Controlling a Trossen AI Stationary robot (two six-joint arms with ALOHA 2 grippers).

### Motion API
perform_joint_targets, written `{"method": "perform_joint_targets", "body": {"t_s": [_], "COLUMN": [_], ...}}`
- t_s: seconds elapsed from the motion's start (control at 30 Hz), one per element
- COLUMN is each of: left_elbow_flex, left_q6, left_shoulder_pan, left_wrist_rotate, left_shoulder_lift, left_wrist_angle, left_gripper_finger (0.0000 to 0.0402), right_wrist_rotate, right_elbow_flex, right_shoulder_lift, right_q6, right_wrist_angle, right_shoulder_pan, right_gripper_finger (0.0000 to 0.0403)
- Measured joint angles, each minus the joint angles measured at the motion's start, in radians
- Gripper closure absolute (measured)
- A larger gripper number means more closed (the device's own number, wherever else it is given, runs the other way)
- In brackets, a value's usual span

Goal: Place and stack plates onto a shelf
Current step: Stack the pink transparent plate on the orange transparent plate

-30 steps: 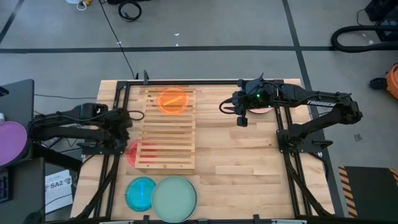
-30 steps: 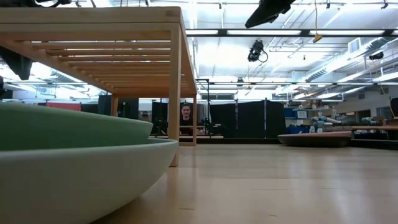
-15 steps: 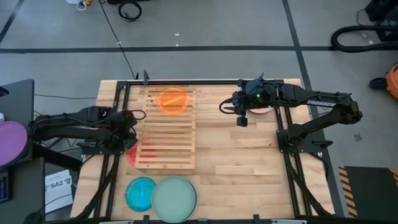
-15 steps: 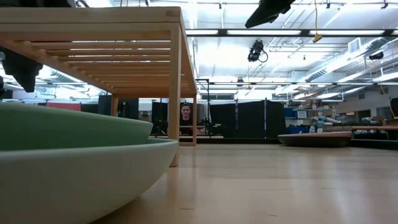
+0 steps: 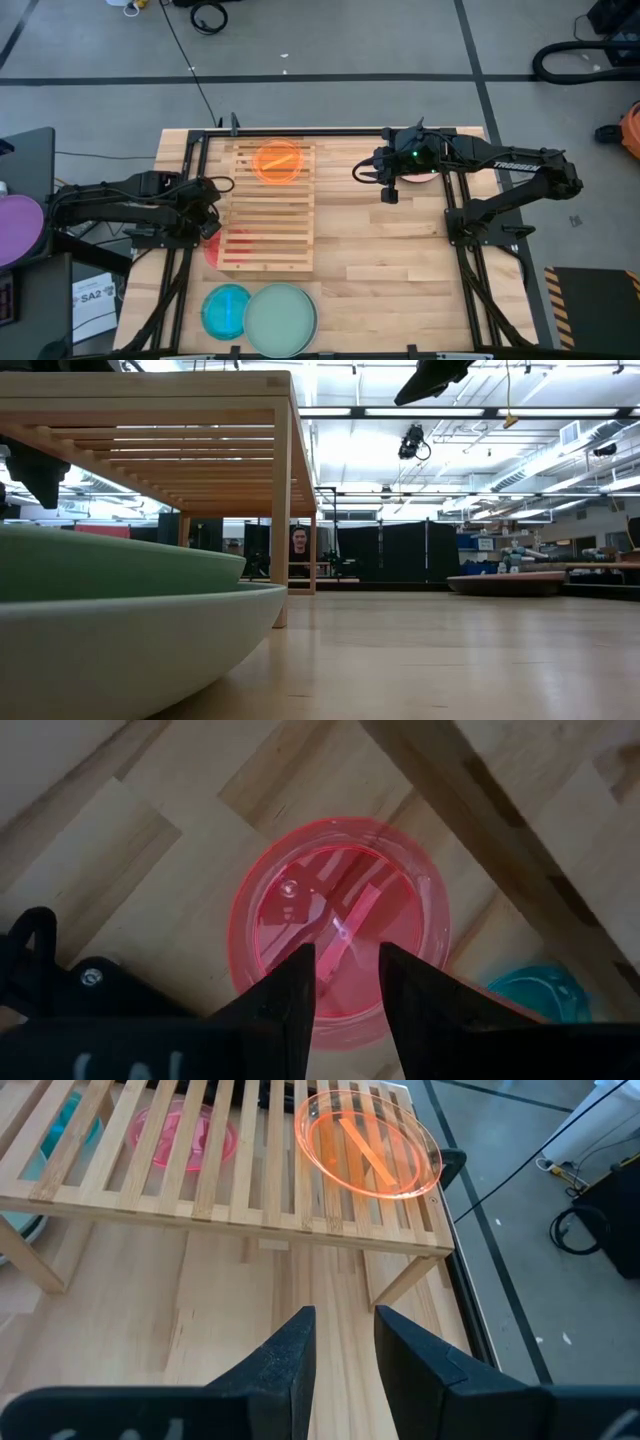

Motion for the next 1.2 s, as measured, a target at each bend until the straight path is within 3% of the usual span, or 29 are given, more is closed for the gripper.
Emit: {"method": "perform_joint_targets", "body": {"t_s": [0.67,1.2], "left_elbow_flex": [0.0,0.0], "left_q6": [0.217,0.439], "left_shoulder_pan": [0.0,0.0], "left_wrist_rotate": [0.019,-0.072], "left_shoulder_lift": [0.0,0.0], "left_wrist_angle": [0.0,-0.002], "left_gripper_finger": [0.0254,0.0117], "right_wrist_rotate": [0.0,0.0], "right_elbow_flex": [0.0,0.0], "right_shoulder_lift": [0.0,0.0], "right_q6": [0.0,0.0], "right_wrist_angle": [0.0,0.0], "right_shoulder_pan": [0.0,0.0], "right_gripper_finger": [0.0292,0.0292]}}
